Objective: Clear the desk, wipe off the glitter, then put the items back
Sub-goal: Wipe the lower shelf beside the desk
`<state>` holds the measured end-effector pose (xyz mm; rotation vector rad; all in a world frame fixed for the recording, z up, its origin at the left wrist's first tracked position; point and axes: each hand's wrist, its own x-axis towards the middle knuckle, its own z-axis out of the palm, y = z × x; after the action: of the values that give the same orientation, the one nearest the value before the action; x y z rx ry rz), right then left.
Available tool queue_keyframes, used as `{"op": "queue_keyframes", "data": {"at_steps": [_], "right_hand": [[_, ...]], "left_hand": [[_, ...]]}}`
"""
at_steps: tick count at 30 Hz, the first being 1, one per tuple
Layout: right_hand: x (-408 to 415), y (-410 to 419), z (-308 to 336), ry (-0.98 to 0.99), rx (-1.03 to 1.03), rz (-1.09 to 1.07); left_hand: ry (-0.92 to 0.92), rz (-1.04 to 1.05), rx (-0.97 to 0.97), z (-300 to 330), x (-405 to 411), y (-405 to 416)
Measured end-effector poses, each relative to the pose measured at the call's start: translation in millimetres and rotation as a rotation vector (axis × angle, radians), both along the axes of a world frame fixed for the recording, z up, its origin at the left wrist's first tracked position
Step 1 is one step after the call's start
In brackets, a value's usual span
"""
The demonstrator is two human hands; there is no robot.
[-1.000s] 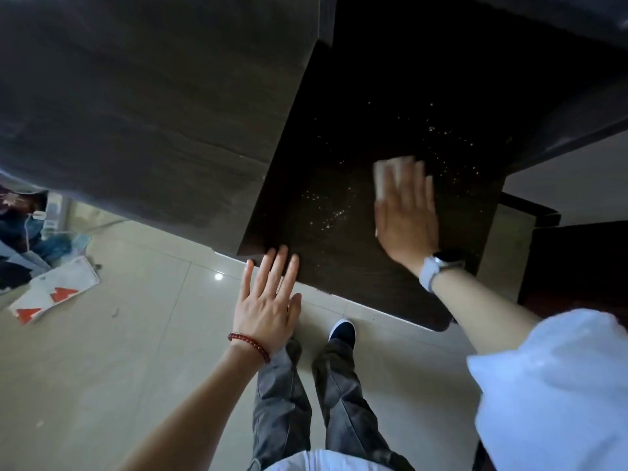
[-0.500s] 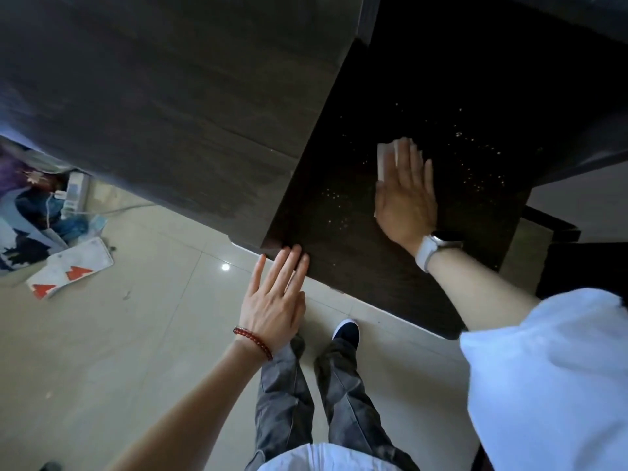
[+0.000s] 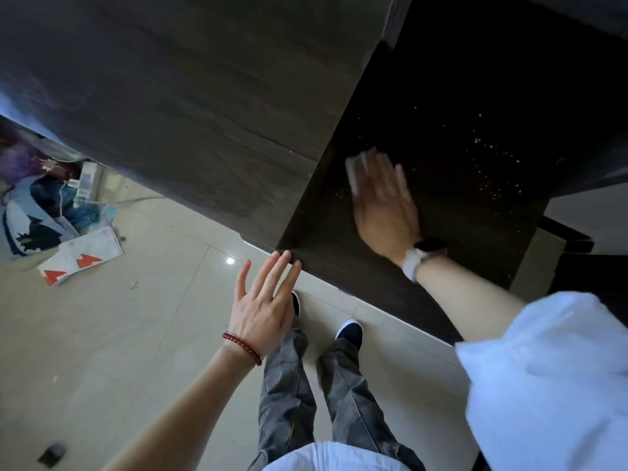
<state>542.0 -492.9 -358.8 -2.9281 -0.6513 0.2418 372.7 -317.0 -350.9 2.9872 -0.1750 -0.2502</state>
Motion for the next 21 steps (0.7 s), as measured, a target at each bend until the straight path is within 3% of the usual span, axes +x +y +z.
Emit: {"op": "queue_keyframes", "data": {"at_steps": [2,4,6,9,12,15,18,21], "right_hand": [[12.7,26.5,-1.8,0.005,0.074,-0.240],[-8.6,46.2,-5.1,-0.045,0.108,-0.243],[-56.0,44.2,-2.6,-0.054,0.095,0.004],[-105.3,9.7,6.9,0.080,0.083,0.364],[-75.5,-16.3,5.5,0.045,0.002,0.491],[-15.3,-24.3,3.5,0.008,-0.062,0.142],[16.7,-12.3,5.4,0.030,0.070,-0.237],[-1.7,6.4,4.7,-0.035,0.170,-0.337]], "left_hand": [[0.018,0.007,-0.003,-0.2,0.0,-1.3],[0.025,0.023,-0.048,-0.5,0.4,0.2],[0.033,0.036,-0.092,0.3,0.8,4.1],[0.037,0.034,-0.110,1.7,2.7,6.6],[0.032,0.046,-0.111,3.0,3.3,4.4],[0.037,0.057,-0.066,4.6,3.5,-0.5],[0.046,0.061,-0.036,1.9,1.0,-5.0],[0.058,0.094,-0.035,-1.4,-1.2,-9.9]]}}
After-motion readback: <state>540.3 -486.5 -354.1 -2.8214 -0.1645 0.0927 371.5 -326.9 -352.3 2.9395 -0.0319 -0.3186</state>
